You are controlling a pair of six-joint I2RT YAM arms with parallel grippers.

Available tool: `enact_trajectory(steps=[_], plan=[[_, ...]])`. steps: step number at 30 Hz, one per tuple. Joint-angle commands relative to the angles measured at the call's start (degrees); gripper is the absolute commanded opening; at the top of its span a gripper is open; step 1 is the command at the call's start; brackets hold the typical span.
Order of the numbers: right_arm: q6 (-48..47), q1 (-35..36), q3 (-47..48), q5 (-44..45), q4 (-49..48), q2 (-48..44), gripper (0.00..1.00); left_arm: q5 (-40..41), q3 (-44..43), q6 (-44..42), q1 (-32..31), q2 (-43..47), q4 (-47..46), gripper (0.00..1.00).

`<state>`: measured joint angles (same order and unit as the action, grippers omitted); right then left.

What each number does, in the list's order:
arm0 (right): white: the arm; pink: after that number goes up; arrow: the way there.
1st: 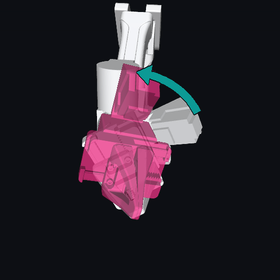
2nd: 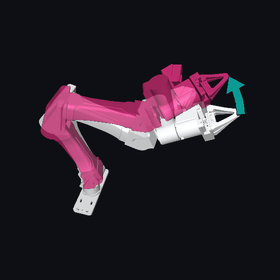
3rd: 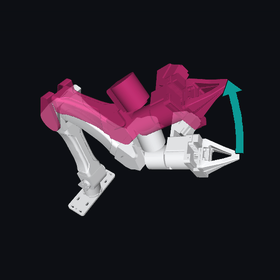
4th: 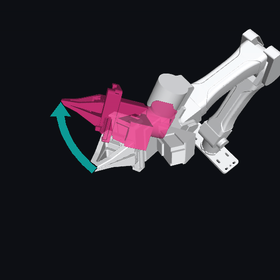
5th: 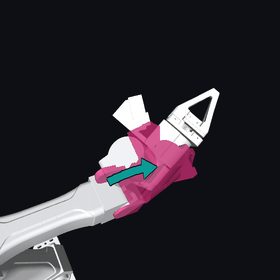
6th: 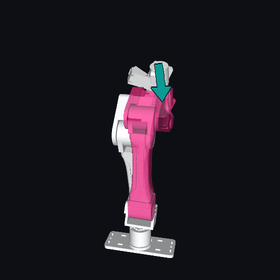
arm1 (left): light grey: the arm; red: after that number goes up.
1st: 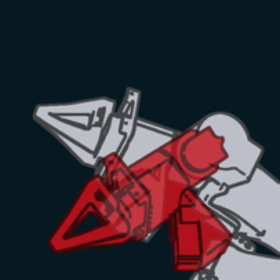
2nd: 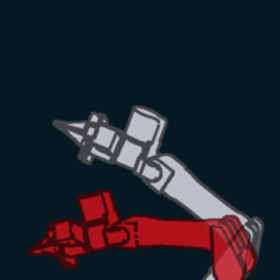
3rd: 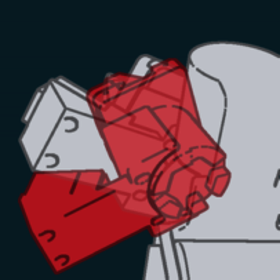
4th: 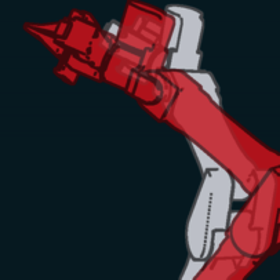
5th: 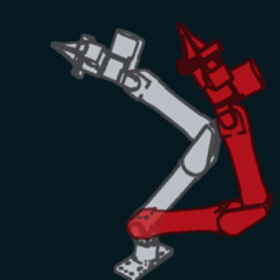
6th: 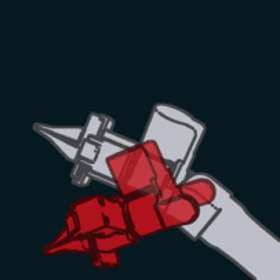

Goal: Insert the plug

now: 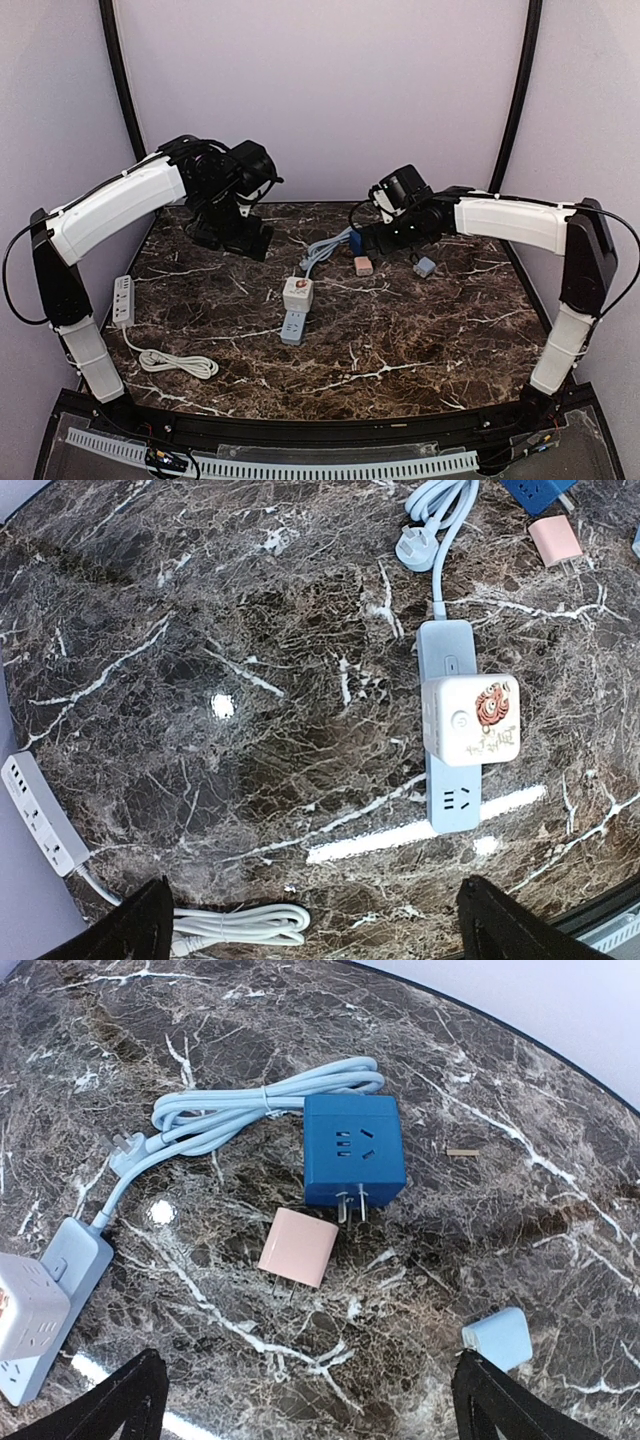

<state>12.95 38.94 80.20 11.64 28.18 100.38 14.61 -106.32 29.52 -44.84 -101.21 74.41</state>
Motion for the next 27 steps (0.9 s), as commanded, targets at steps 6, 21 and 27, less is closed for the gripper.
enact_trajectory(steps=[6, 21, 27], plan=[[-7.1, -2.1, 9.1, -2.0, -2.9, 9.2, 0.99, 1.3, 1.6, -1.2, 0.1, 2.9, 0.7, 0.98], [-6.9, -7.5, 24.3, -10.5, 2.0, 24.9, 0.99, -3.0, -0.8, -2.9, 1.7, 1.0, -1.5, 0.95], [-7.1, -8.4, 26.5, -10.3, 2.6, 27.8, 0.99, -4.9, -3.2, -3.7, 2.7, -1.0, -1.7, 0.93]])
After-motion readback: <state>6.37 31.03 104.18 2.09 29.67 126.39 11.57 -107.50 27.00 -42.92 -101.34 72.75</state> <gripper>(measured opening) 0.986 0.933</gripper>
